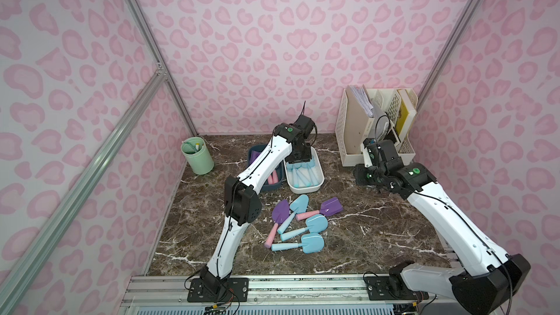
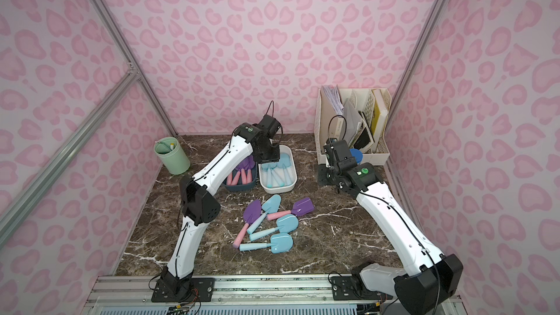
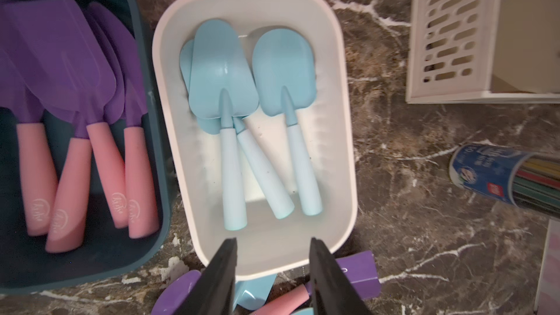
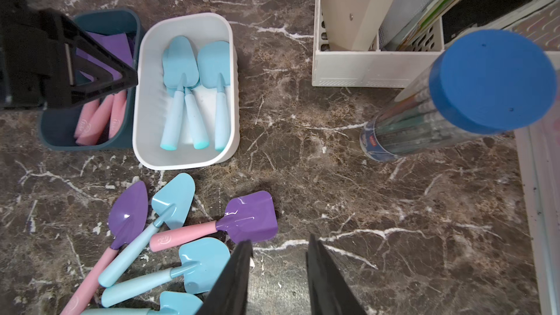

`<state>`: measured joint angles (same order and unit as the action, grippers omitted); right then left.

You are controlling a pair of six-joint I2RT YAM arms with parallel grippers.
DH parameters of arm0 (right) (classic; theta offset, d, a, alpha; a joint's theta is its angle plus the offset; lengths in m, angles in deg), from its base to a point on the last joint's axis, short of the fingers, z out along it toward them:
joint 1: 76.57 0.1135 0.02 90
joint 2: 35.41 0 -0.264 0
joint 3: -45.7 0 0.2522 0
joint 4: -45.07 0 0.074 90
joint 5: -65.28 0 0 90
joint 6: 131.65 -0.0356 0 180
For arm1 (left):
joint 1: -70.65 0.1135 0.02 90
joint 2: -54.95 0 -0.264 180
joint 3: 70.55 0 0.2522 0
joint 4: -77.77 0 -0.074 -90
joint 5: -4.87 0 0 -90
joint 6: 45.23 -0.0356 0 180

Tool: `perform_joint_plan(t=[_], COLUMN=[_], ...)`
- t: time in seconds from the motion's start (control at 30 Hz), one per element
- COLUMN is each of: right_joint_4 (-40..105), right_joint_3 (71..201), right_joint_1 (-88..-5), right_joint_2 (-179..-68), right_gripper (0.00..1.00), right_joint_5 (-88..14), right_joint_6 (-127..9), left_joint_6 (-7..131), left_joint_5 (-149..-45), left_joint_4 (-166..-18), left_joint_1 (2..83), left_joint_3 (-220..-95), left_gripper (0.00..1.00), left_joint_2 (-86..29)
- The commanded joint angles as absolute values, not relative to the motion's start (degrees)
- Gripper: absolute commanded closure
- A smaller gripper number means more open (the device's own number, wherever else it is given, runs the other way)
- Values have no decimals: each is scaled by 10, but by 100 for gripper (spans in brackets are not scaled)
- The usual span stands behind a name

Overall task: Sort the small shovels by color and place them into the storage box
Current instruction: Place the shovel in the storage box.

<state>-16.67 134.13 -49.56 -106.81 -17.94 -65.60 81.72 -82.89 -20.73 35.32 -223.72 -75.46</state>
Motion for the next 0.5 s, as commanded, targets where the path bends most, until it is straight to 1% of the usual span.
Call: perform_joint_plan(t=[0.0,0.23,0.4,0.47], right_joint_4=[-142,-124,-110,-104], right_joint_3=[1336,1327,1327,1326], right_joint_1=[-495,-490,-443,-418], right_joint_2=[-1060,-1070,-1083,-1093], right_gripper=[62,62,62,61], right_joint_5=[-194,-268,-250,-241], right_joint_6=[-684,-713,-751,-773], left_joint_6=[780,774,785,785], left_joint_5=[-814,-753,-671,-654], left_joint_4=[-223,-273,-260,-260], left_joint_1=[345,344,347,355], left_joint_3=[-2202,-1988,-1860,-1810], left_gripper=[56,55,54,54], left_joint_2=[-698,-513,-415,-377])
